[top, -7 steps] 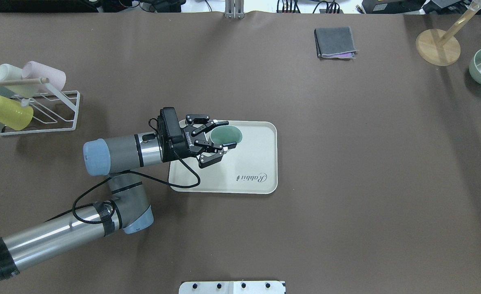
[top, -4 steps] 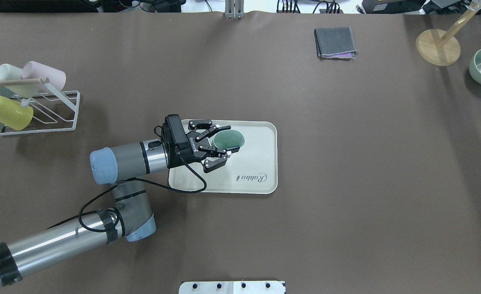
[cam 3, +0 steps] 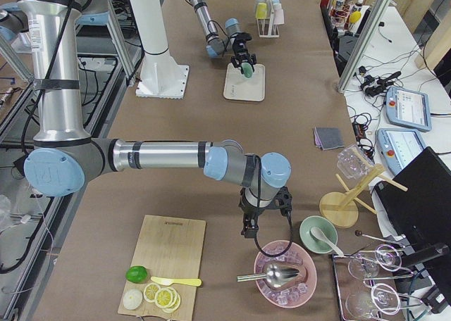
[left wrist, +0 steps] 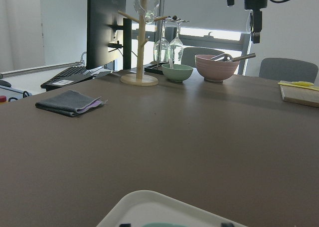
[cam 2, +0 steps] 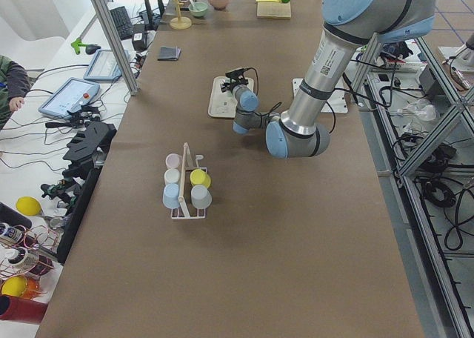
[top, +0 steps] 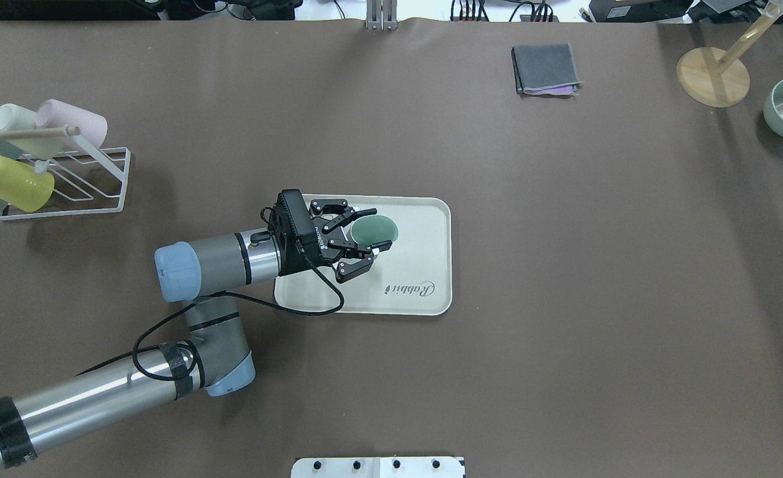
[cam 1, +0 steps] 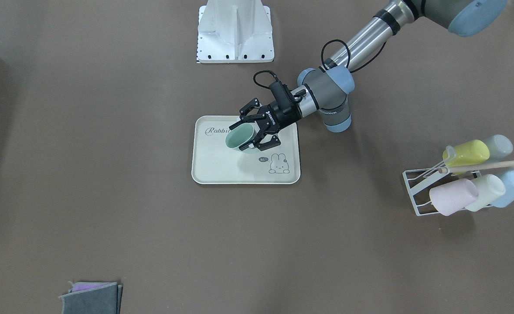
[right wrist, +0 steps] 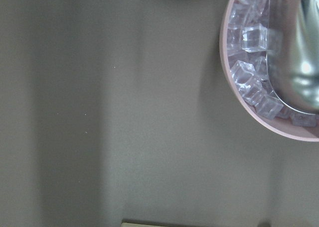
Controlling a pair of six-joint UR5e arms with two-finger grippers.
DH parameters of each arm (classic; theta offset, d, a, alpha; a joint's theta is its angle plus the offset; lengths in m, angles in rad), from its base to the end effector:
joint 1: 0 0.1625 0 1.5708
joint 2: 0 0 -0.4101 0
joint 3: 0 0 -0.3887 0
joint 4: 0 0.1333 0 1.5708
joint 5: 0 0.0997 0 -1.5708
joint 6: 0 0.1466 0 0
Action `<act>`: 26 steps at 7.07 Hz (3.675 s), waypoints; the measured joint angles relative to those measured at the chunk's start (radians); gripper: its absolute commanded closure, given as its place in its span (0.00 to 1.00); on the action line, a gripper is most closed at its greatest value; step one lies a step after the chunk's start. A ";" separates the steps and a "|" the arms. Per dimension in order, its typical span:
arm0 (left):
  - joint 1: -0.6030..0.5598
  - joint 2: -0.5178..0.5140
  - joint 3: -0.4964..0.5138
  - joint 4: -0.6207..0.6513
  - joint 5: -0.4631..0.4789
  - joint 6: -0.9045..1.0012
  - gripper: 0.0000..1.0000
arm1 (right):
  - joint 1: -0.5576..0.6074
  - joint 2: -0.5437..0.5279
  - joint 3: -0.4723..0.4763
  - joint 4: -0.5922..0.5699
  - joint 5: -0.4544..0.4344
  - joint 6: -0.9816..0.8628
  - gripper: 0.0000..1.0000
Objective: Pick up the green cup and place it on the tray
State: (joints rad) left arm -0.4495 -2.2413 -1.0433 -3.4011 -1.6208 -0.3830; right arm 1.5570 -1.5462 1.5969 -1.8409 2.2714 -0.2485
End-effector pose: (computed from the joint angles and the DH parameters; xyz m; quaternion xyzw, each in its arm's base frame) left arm 0.6074 -0.4329 0.2793 0.5995 0.5798 0.2184 0.5066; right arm 0.0323 -0.4717 0.6839 -0.0622 -0.3508 -0.0848 0.9305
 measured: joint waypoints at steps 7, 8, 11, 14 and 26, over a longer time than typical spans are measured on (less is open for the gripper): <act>-0.003 0.003 -0.004 0.026 -0.002 0.000 0.02 | 0.000 -0.002 -0.004 0.000 0.001 0.000 0.00; -0.005 0.003 -0.009 0.026 -0.002 0.000 0.02 | 0.000 -0.002 -0.004 0.000 0.003 0.000 0.00; -0.012 0.003 -0.089 0.101 -0.004 0.000 0.02 | 0.000 -0.001 -0.009 0.003 0.003 0.000 0.00; -0.048 0.004 -0.299 0.485 -0.011 0.002 0.01 | 0.000 0.000 -0.011 0.003 0.004 0.001 0.00; -0.472 0.141 -0.721 1.613 -0.043 0.463 0.01 | 0.000 0.008 -0.012 0.003 0.008 0.002 0.00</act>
State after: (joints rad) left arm -0.9213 -2.1008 -1.7640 -1.7881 -1.6640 0.0795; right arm 1.5570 -1.5384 1.5852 -1.8377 2.2798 -0.2470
